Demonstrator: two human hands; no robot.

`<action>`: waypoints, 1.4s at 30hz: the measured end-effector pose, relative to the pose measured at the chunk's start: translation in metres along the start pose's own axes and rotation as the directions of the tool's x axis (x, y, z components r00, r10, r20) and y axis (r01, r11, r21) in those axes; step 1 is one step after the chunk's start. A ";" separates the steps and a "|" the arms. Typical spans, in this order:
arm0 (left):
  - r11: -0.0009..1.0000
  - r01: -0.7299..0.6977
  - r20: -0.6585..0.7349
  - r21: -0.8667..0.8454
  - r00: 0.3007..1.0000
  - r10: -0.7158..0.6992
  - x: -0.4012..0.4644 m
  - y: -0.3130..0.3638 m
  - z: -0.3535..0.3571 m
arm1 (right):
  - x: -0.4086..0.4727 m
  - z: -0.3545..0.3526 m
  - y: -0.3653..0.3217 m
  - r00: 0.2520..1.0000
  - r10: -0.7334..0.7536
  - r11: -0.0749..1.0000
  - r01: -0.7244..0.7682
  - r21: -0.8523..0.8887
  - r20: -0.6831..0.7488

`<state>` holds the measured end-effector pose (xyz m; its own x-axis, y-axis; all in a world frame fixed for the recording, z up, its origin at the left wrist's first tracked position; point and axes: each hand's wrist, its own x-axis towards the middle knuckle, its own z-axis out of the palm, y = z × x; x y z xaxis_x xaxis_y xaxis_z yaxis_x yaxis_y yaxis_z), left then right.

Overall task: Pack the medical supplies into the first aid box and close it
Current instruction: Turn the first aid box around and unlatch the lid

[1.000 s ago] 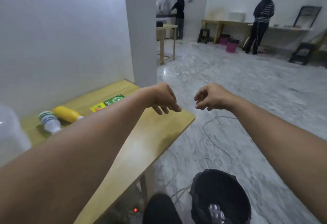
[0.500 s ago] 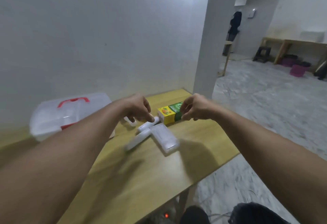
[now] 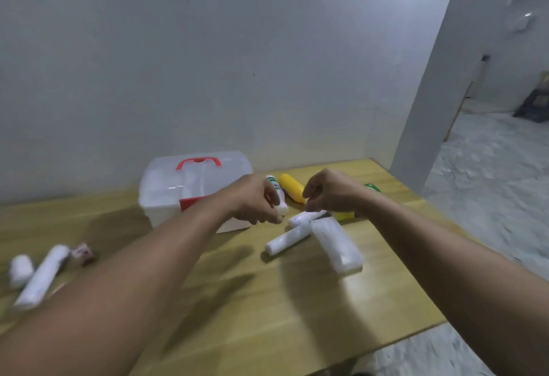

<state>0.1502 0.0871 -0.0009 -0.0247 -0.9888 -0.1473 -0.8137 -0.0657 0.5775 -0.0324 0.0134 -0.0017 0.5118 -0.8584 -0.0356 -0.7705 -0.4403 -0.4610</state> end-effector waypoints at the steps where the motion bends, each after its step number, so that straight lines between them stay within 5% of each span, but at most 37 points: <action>1: 0.995 -0.015 -0.030 -0.096 0.999 0.012 -0.006 -0.001 -0.006 | 0.006 0.001 -0.007 1.000 -0.027 1.000 0.028 0.014 -0.008; 4: 0.982 -0.078 -0.286 -0.171 0.958 0.026 -0.024 -0.010 -0.028 | 0.023 0.006 -0.026 0.991 -0.122 0.991 0.125 0.051 -0.051; 7: 1.000 -0.027 -0.554 0.009 0.832 0.028 -0.037 -0.030 -0.048 | 0.035 0.016 -0.045 0.969 -0.220 0.969 0.231 0.091 -0.112; 9: 0.997 0.033 -0.616 0.069 0.788 0.017 -0.045 -0.049 -0.057 | 0.037 0.022 -0.058 0.949 -0.270 0.954 0.286 0.091 -0.161; 14: 0.978 0.146 -0.599 0.149 0.800 -0.028 -0.062 -0.091 -0.066 | 0.032 0.035 -0.083 0.865 -0.448 0.894 0.440 -0.087 -0.226; 20: 0.988 0.139 -0.563 0.072 0.823 -0.074 -0.074 -0.120 -0.063 | 0.029 0.063 -0.099 0.681 -0.698 0.709 0.611 -0.353 -0.221; 23: 0.993 0.080 -0.565 0.085 0.825 -0.018 -0.076 -0.128 -0.059 | 0.029 0.076 -0.104 0.621 -0.762 0.620 0.620 -0.481 -0.182; 30: 0.993 -0.035 -0.603 0.109 0.792 0.094 -0.075 -0.144 -0.051 | 0.029 0.095 -0.104 0.614 -0.764 0.602 0.573 -0.556 -0.195; 36: 0.992 -0.063 -0.622 0.107 0.775 0.116 -0.073 -0.147 -0.048 | 0.036 0.107 -0.099 0.510 -0.810 0.561 0.533 -0.634 -0.288; 40: 0.992 -0.061 -0.635 0.112 0.763 0.119 -0.070 -0.150 -0.046 | 0.025 0.118 -0.101 0.485 -0.734 0.679 0.506 -0.532 -0.475; 42: 0.991 -0.065 -0.637 0.117 0.760 0.125 -0.069 -0.152 -0.046 | 0.012 0.126 -0.105 0.611 -0.540 0.836 0.468 -0.286 -0.579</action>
<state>0.3020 0.1594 -0.0417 0.2495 -0.8455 0.4722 -0.8727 0.0150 0.4880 0.1027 0.0820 -0.0658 0.5086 -0.4393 0.7405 -0.5139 -0.8450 -0.1483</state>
